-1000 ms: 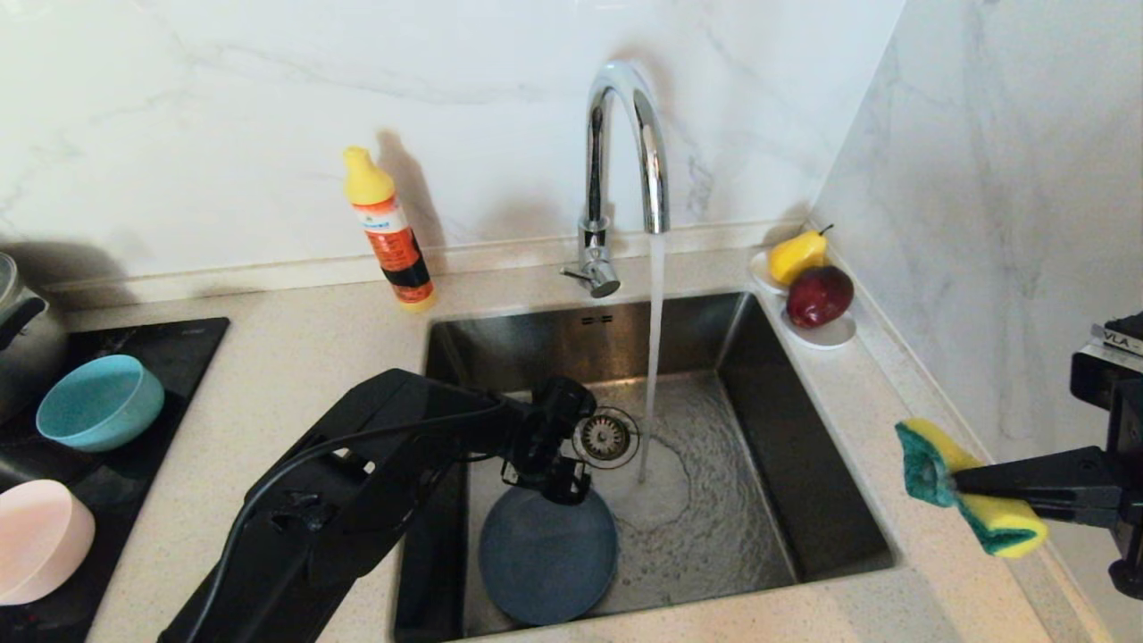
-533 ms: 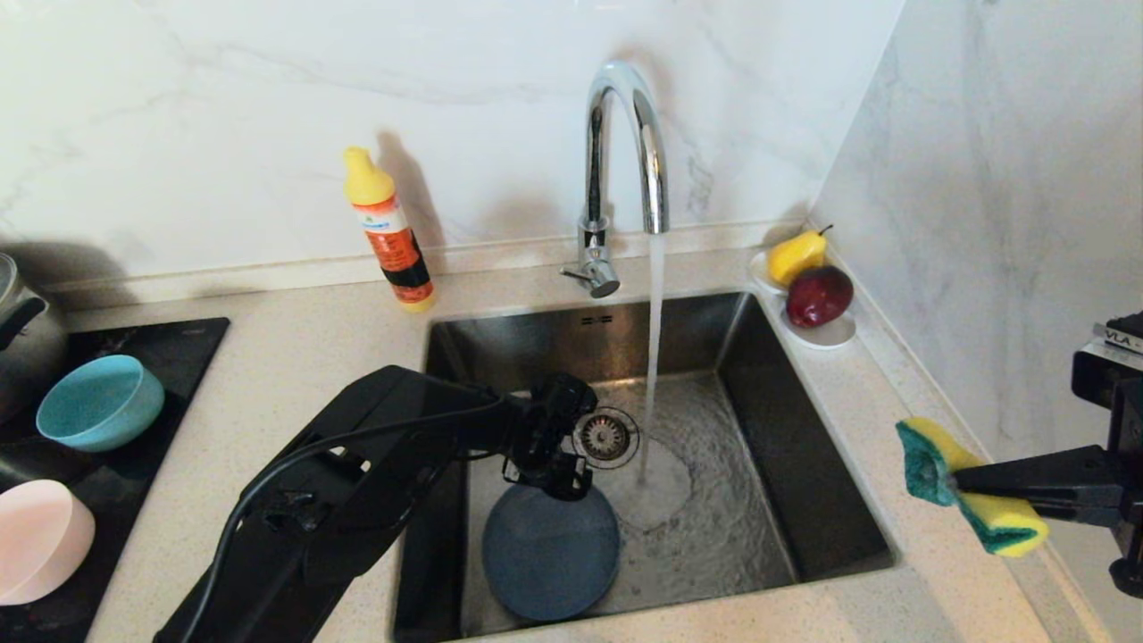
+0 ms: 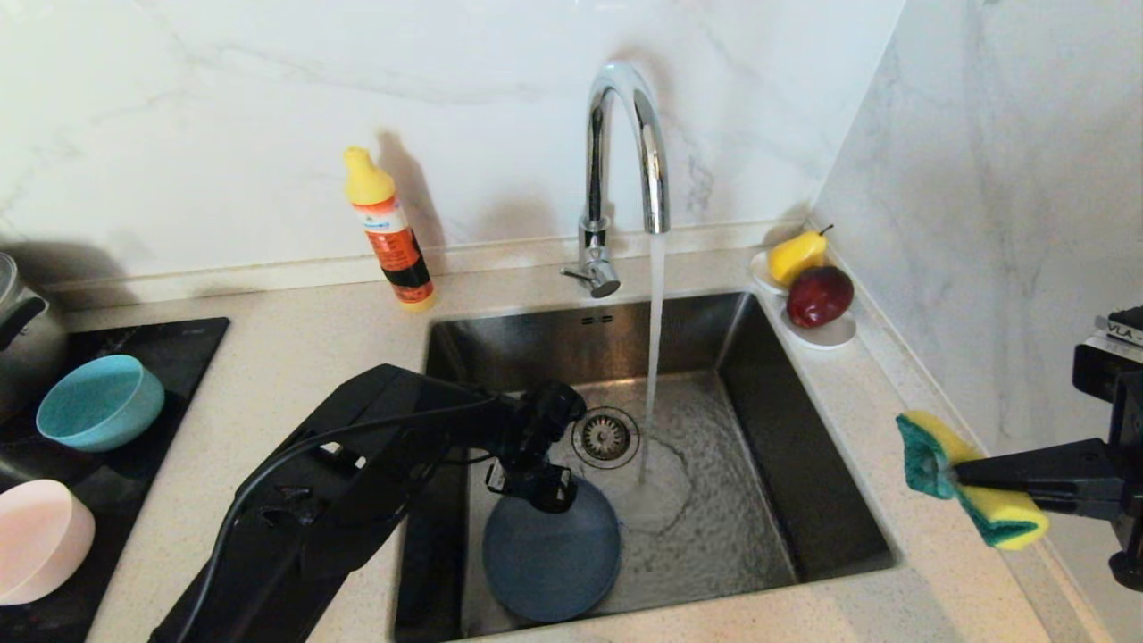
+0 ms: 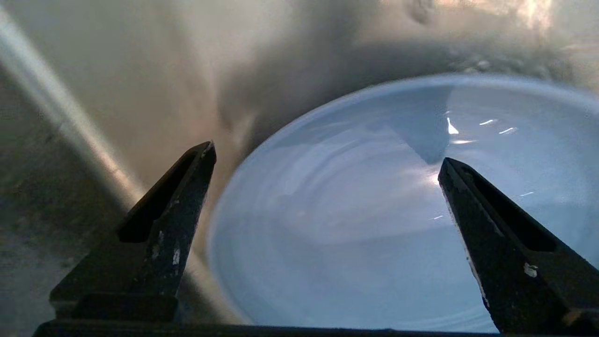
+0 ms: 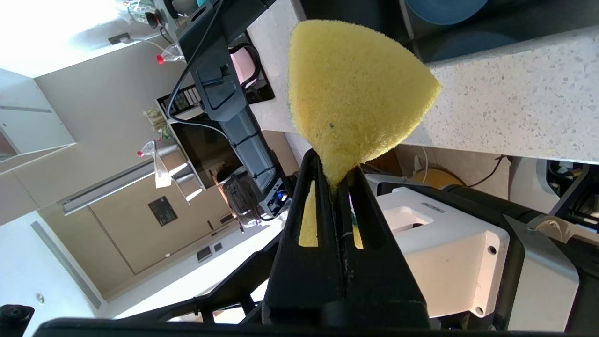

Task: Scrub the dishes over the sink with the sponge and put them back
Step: Rinse the plate

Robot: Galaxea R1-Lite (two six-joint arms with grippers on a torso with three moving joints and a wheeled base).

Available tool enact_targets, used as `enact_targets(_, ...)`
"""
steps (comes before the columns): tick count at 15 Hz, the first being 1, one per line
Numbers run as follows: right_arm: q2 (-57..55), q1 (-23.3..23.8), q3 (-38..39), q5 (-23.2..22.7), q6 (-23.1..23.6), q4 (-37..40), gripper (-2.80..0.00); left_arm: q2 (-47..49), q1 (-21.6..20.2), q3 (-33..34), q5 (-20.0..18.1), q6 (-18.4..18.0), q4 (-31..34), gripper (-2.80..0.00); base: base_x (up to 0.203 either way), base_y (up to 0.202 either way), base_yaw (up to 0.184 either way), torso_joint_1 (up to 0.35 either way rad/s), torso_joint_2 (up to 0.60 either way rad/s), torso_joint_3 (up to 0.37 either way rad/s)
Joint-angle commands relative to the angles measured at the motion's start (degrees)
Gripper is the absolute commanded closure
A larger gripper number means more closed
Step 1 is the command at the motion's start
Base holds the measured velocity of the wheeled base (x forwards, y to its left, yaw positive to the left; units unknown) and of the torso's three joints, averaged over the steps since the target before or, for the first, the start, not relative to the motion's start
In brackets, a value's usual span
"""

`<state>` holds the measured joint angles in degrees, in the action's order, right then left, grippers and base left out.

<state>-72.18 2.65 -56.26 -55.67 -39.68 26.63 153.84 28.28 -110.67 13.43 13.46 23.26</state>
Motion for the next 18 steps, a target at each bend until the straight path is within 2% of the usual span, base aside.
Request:
enact_targets(1,0.02,-0.01,-0.08,-0.31,-0.31,0.09,0.0,0.52,-0.25,0.22,0.77,-0.46,0.38,-2.8,0.0,0.0,0.0,0.0,0.0,0.0)
enact_targets(3,0.02,-0.01,-0.17,-0.22,-0.31,0.09,0.0,1.24,-0.25,0.31,3.95,-2.19,0.38,-2.8,0.0,0.0,0.0,0.0,0.0,0.0)
enact_targets(8,0.11,-0.01,-0.17,-0.22,-0.31,0.09,0.0,1.2,-0.33,1.15,4.94,-2.74,0.38,-2.8,0.0,0.0,0.0,0.0,0.0,0.0)
enact_targets(11,0.02,-0.01,-0.08,-0.14,-0.4,0.09,0.0,1.46,-0.5,1.5,8.49,-4.12,0.22,-2.8,0.0,0.0,0.0,0.0,0.0,0.0)
enact_targets(15,-0.15,0.08,-0.08,-0.14,-0.31,0.09,0.0,1.46,-0.6,1.42,8.8,-5.8,0.04,-2.8,0.0,0.0,0.0,0.0,0.0,0.0)
enact_targets(18,-0.07,0.08,-0.08,-0.14,-0.31,0.09,0.0,1.75,-0.62,1.33,10.63,-7.86,-0.12,-2.8,0.0,0.0,0.0,0.0,0.0,0.0)
